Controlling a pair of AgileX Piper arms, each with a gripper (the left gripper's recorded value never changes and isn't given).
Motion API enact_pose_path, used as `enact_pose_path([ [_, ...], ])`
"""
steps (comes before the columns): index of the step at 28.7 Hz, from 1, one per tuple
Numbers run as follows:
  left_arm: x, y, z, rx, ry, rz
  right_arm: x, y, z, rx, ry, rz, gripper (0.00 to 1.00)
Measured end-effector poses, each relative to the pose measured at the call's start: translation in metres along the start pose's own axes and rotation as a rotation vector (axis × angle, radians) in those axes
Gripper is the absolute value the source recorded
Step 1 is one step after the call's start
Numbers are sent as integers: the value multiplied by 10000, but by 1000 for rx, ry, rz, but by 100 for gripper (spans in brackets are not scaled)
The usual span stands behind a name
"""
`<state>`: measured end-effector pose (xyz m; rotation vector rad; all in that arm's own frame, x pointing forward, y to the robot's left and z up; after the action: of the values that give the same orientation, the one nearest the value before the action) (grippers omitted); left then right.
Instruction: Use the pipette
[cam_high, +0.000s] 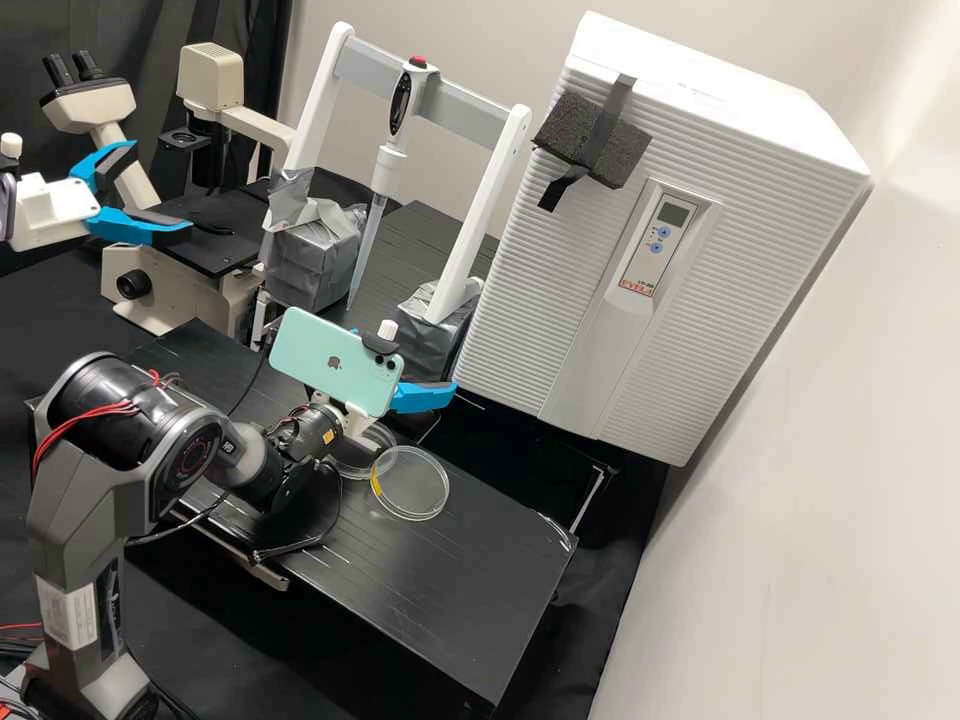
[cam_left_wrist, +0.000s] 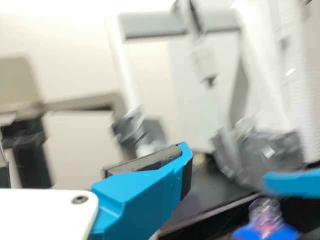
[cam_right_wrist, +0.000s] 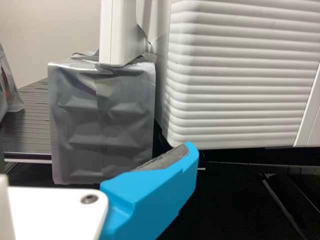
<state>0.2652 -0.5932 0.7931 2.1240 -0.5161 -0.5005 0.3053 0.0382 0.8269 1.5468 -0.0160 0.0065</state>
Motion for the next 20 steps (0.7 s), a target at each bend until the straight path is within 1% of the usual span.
enact_pose_path([
  [1,24,60,63,-7,-24,21,0,0,0,0,0,0,100],
  [2,34,80,88,-14,-35,28,0,0,0,0,0,0,100],
  [4,51,176,172,-20,-73,58,0,0,0,0,0,0,100],
  [5,53,223,200,-27,-84,73,0,0,0,0,0,0,100],
  [8,31,323,257,-36,-104,104,0,0,0,0,0,0,100],
  [9,22,347,266,-36,-107,111,0,0,0,0,0,0,100],
  [13,-2,405,298,-36,-117,129,0,0,0,0,0,0,100],
  [15,-4,408,313,-38,-122,130,0,0,0,0,0,0,100],
  [16,-4,407,325,-39,-127,130,-3,13,-1,-1,1,4,100],
  [18,-4,407,326,-40,-127,130,-49,78,-22,9,11,8,100],
  [19,-4,406,339,-41,-132,130,-101,147,-59,18,26,9,100],
  [20,-4,405,349,-44,-134,129,-136,219,-101,34,44,18,100],
])
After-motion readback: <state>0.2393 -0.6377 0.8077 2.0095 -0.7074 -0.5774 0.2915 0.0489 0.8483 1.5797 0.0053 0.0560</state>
